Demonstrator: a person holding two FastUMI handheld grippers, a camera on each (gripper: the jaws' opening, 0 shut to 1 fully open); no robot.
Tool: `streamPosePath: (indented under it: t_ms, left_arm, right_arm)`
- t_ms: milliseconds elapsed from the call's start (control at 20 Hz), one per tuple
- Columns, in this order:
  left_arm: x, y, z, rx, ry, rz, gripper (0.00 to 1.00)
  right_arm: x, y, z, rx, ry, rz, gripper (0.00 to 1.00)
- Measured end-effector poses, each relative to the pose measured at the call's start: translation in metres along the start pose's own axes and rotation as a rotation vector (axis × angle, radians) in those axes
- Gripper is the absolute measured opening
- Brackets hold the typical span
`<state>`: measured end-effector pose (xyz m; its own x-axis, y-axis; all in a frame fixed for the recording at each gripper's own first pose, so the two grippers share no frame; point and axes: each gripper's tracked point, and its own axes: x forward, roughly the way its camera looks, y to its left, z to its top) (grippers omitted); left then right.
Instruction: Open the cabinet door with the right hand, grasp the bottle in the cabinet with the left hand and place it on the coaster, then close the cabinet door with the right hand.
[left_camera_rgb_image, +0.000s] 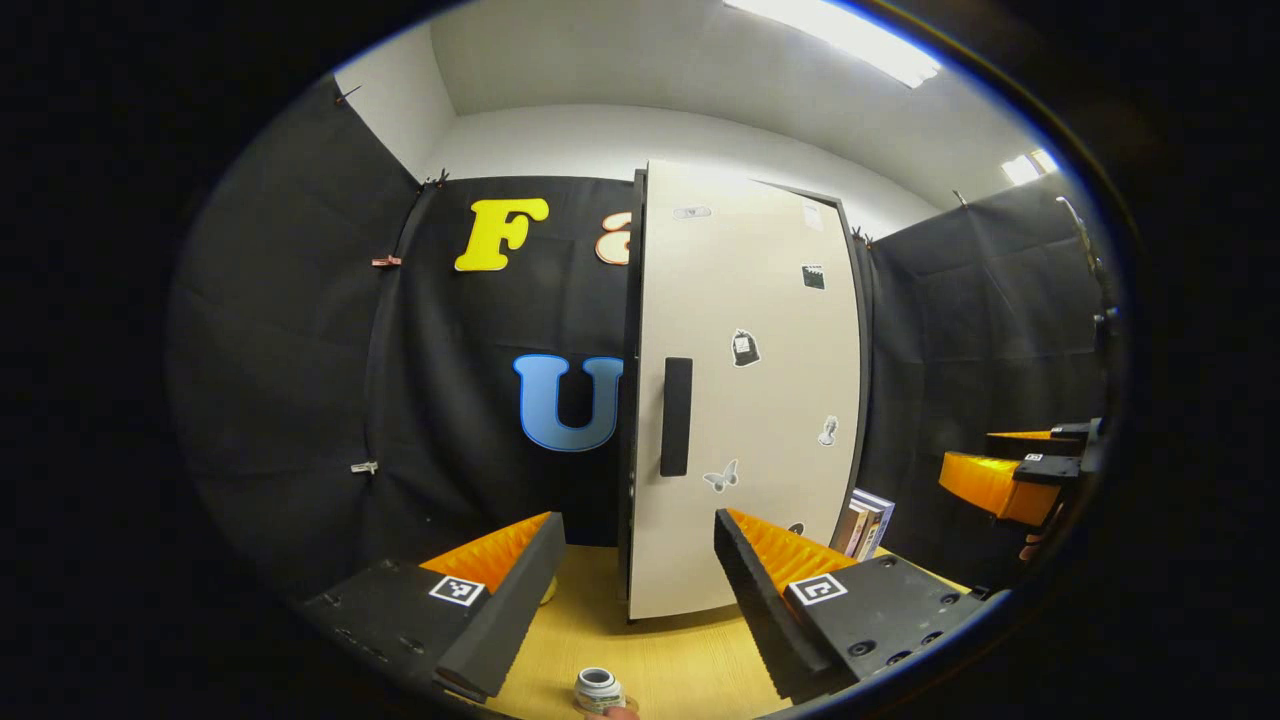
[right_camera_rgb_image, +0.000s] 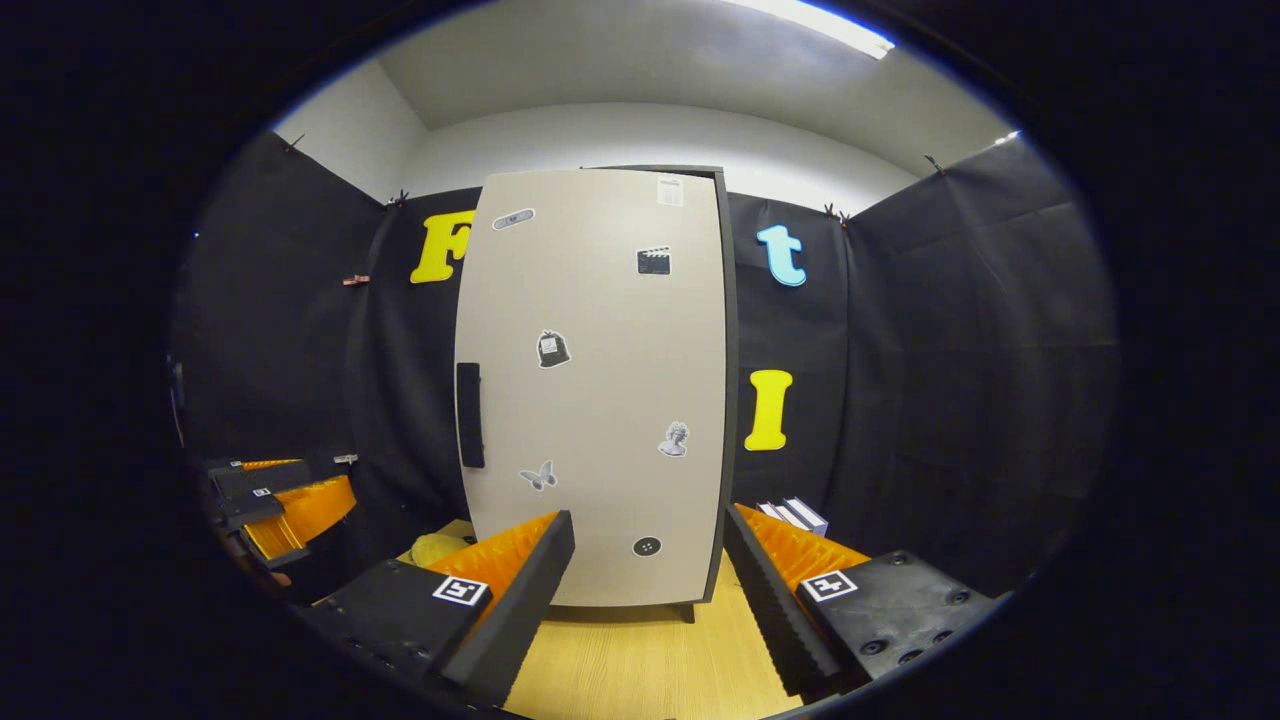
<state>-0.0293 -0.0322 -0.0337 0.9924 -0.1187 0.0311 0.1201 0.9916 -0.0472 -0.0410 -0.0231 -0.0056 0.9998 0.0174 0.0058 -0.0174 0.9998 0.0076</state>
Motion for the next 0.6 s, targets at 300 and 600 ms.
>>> streamPosePath:
  t_ms: [300,600]
  left_arm:
    - [-0.0013,-0.0064,-0.0012,-0.020,0.013,-0.014,0.95]
    - [-0.0039,-0.0100,-0.0002,-0.004,0.005,-0.011,0.95]
  right_arm:
    - [-0.0007,-0.0043,-0.0011,-0.011,0.003,0.001,0.98]
    - [-0.0014,-0.0083,0.0008,0.003,-0.003,-0.002,0.97]
